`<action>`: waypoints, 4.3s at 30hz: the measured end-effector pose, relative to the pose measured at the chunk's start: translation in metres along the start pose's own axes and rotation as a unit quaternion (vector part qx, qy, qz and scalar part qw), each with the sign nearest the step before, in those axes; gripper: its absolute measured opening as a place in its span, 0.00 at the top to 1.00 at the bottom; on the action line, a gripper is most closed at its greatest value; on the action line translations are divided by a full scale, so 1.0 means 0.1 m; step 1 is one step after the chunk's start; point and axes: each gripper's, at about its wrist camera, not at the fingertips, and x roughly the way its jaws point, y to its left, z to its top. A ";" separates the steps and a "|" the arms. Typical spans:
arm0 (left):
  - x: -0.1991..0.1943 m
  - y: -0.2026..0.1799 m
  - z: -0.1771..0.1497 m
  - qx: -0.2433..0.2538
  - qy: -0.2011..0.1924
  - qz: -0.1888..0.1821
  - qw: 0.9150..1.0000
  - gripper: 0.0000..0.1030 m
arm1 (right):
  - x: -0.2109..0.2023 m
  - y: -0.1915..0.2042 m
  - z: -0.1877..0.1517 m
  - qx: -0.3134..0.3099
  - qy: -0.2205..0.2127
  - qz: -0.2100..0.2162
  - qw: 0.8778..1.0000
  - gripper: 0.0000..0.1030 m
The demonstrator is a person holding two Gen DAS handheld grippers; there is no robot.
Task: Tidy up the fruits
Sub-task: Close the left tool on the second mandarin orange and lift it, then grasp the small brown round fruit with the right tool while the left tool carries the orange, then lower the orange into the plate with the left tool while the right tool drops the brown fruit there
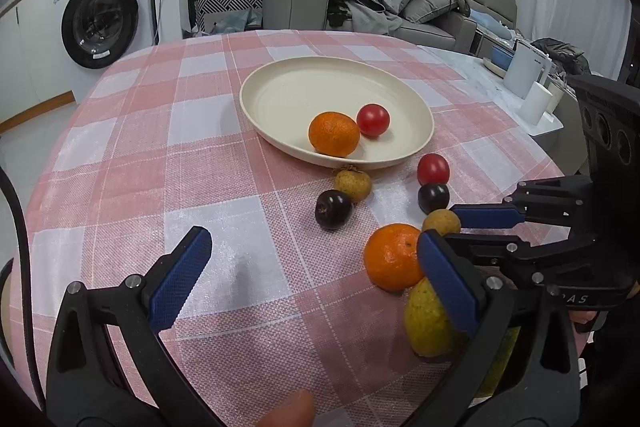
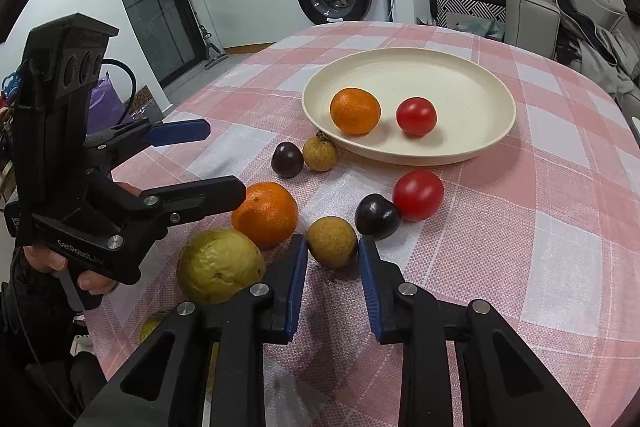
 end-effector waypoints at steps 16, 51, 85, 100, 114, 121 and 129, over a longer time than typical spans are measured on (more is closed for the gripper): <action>0.27 -0.09 0.07 -0.081 0.083 -0.063 0.991 0.24 | -0.17 -0.09 0.04 0.004 -0.025 -0.010 1.000 0.74; 0.06 -0.03 0.15 -0.090 0.052 -0.106 0.989 0.66 | -0.36 0.14 -0.24 -0.083 0.018 0.015 0.996 0.73; -0.45 0.10 0.35 -0.052 -0.069 -0.050 0.995 0.65 | -0.63 -0.15 0.01 -0.010 -0.081 -0.016 0.997 0.72; -0.35 0.15 0.71 -0.032 -0.112 -0.013 0.993 0.65 | -0.56 -0.57 0.48 0.084 -0.124 -0.074 0.986 0.72; 0.25 0.24 1.00 -0.028 -0.107 -0.001 0.994 0.65 | -0.12 -0.77 0.69 0.096 -0.106 -0.078 0.987 0.72; 0.53 0.26 1.08 -0.027 -0.095 0.002 0.995 0.65 | 0.07 -0.89 0.72 0.112 -0.088 -0.080 0.987 0.72; 0.70 0.22 1.13 -0.022 -0.089 0.007 0.996 0.65 | 0.16 -0.94 0.75 0.118 -0.089 -0.085 0.985 0.72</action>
